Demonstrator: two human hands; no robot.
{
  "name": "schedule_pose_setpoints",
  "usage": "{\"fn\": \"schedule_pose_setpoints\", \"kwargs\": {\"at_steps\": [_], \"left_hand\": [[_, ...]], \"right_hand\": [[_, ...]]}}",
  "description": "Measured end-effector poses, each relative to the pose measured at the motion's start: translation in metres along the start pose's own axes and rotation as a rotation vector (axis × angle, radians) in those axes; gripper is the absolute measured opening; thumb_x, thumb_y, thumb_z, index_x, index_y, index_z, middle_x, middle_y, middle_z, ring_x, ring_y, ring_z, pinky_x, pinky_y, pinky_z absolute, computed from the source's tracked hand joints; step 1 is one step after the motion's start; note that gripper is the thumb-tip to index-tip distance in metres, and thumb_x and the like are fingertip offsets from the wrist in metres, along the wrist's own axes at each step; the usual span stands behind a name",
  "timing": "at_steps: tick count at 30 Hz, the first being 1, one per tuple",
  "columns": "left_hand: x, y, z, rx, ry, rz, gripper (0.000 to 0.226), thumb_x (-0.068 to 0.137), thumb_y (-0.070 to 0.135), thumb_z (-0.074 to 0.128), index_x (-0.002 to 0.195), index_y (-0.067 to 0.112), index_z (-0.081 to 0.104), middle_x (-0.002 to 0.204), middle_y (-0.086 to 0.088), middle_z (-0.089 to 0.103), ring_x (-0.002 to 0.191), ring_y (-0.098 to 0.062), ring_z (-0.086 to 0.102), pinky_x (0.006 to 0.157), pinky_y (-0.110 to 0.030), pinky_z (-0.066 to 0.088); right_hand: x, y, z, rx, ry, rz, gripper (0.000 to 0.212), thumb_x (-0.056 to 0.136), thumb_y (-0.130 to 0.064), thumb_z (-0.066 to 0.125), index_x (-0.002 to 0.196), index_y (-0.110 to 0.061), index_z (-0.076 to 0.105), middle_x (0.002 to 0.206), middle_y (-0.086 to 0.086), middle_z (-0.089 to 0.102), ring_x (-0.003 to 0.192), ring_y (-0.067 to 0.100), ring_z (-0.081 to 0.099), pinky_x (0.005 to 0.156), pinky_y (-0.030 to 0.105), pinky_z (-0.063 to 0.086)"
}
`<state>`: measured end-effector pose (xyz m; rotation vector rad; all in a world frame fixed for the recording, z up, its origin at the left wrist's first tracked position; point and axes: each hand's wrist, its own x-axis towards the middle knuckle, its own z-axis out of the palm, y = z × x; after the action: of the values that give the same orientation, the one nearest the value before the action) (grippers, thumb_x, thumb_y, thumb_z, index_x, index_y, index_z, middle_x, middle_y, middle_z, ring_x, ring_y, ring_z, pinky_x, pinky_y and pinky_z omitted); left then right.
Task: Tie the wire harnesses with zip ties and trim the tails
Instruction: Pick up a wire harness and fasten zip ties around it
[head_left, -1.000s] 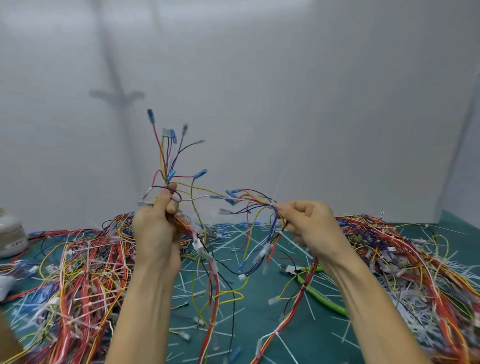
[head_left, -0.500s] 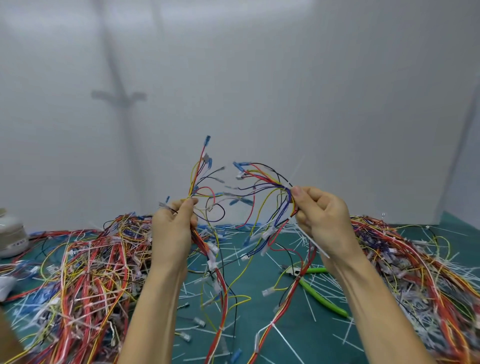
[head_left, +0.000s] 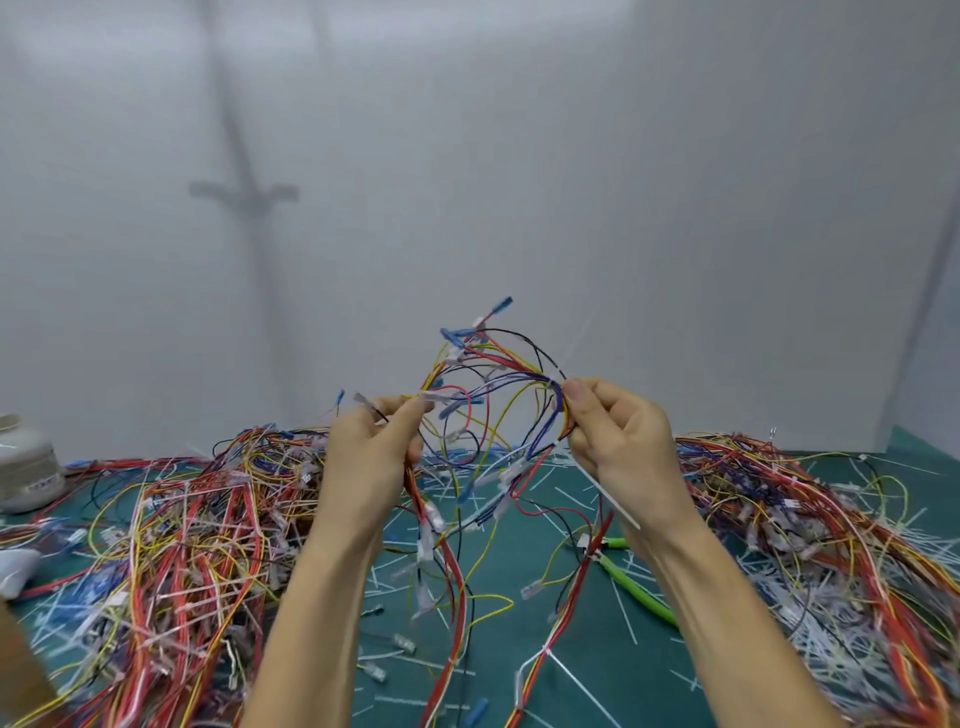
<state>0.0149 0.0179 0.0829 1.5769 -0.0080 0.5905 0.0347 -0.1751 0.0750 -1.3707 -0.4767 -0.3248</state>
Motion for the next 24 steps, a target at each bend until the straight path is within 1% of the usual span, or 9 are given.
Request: {"fn": "schedule_pose_setpoints", "kwargs": {"at_steps": [2, 4, 6, 7, 9, 13, 18, 21, 24], "left_hand": [[0.000, 0.000, -0.002, -0.026, 0.008, -0.036, 0.015, 0.097, 0.012, 0.056, 0.096, 0.001, 0.066, 0.042, 0.009, 0.043, 0.038, -0.001, 0.035, 0.039, -0.012, 0.029], [0.002, -0.001, -0.007, -0.046, 0.039, -0.078, 0.015, 0.098, 0.012, 0.055, 0.093, 0.003, 0.066, 0.043, 0.010, 0.045, 0.040, -0.003, 0.037, 0.043, -0.020, 0.033], [0.003, -0.002, -0.013, -0.055, 0.084, -0.113, 0.016, 0.098, 0.014, 0.054, 0.090, 0.008, 0.067, 0.045, 0.011, 0.048, 0.046, -0.008, 0.037, 0.049, -0.027, 0.029], [0.004, -0.002, -0.016, -0.058, 0.106, -0.123, 0.016, 0.098, 0.016, 0.055, 0.088, 0.011, 0.068, 0.046, 0.011, 0.048, 0.048, -0.009, 0.037, 0.049, -0.028, 0.027], [0.004, -0.001, -0.021, -0.063, 0.134, -0.121, 0.017, 0.097, 0.019, 0.056, 0.085, 0.014, 0.067, 0.047, 0.011, 0.049, 0.046, -0.008, 0.039, 0.045, -0.024, 0.028], [0.004, 0.004, -0.020, -0.115, 0.148, -0.054, 0.019, 0.099, 0.016, 0.053, 0.084, 0.012, 0.064, 0.043, 0.012, 0.045, 0.036, -0.001, 0.038, 0.036, -0.012, 0.030], [0.003, 0.013, -0.019, -0.230, 0.177, 0.021, 0.022, 0.102, 0.021, 0.050, 0.089, 0.015, 0.067, 0.046, 0.013, 0.040, 0.040, -0.001, 0.032, 0.036, -0.012, 0.026], [0.001, 0.019, -0.018, -0.246, 0.191, 0.039, 0.022, 0.101, 0.022, 0.052, 0.089, 0.013, 0.067, 0.046, 0.012, 0.040, 0.039, -0.001, 0.033, 0.037, -0.011, 0.028], [-0.001, 0.022, -0.017, -0.243, 0.172, 0.061, 0.021, 0.101, 0.023, 0.052, 0.089, 0.014, 0.067, 0.046, 0.013, 0.040, 0.041, -0.001, 0.033, 0.038, -0.011, 0.027]], "right_hand": [[0.000, -0.002, -0.003, 0.026, 0.014, 0.001, 0.029, 0.100, -0.025, 0.051, 0.085, -0.004, 0.062, 0.047, -0.012, 0.031, 0.042, 0.004, 0.020, 0.041, 0.015, 0.019], [0.000, -0.005, -0.007, 0.044, 0.028, 0.008, 0.027, 0.101, -0.025, 0.051, 0.083, -0.009, 0.062, 0.047, -0.011, 0.032, 0.043, 0.006, 0.020, 0.041, 0.020, 0.015], [0.001, -0.005, -0.010, 0.036, 0.046, 0.021, 0.027, 0.101, -0.024, 0.051, 0.081, -0.010, 0.062, 0.048, -0.009, 0.031, 0.043, 0.006, 0.019, 0.041, 0.021, 0.015], [0.001, -0.005, -0.010, 0.023, 0.056, 0.030, 0.027, 0.102, -0.024, 0.050, 0.081, -0.010, 0.061, 0.049, -0.009, 0.030, 0.043, 0.006, 0.019, 0.040, 0.019, 0.015], [0.002, -0.002, -0.010, -0.029, 0.080, 0.052, 0.028, 0.102, -0.023, 0.050, 0.079, -0.011, 0.059, 0.050, -0.008, 0.030, 0.044, 0.007, 0.019, 0.040, 0.018, 0.016], [0.003, 0.001, -0.011, -0.112, 0.106, 0.082, 0.028, 0.102, -0.025, 0.050, 0.078, -0.013, 0.056, 0.048, -0.010, 0.031, 0.043, 0.007, 0.021, 0.039, 0.018, 0.018], [0.002, -0.001, -0.013, -0.226, 0.072, 0.111, 0.030, 0.102, -0.025, 0.051, 0.074, -0.014, 0.052, 0.044, -0.013, 0.032, 0.044, 0.008, 0.022, 0.041, 0.019, 0.020], [0.002, -0.004, -0.011, -0.233, 0.048, 0.103, 0.026, 0.101, -0.025, 0.053, 0.079, -0.009, 0.056, 0.044, -0.013, 0.033, 0.043, 0.006, 0.023, 0.040, 0.016, 0.021], [0.002, -0.006, -0.010, -0.288, 0.086, 0.054, 0.030, 0.100, -0.028, 0.055, 0.082, -0.004, 0.058, 0.044, -0.012, 0.034, 0.043, 0.005, 0.024, 0.040, 0.016, 0.023]]}}
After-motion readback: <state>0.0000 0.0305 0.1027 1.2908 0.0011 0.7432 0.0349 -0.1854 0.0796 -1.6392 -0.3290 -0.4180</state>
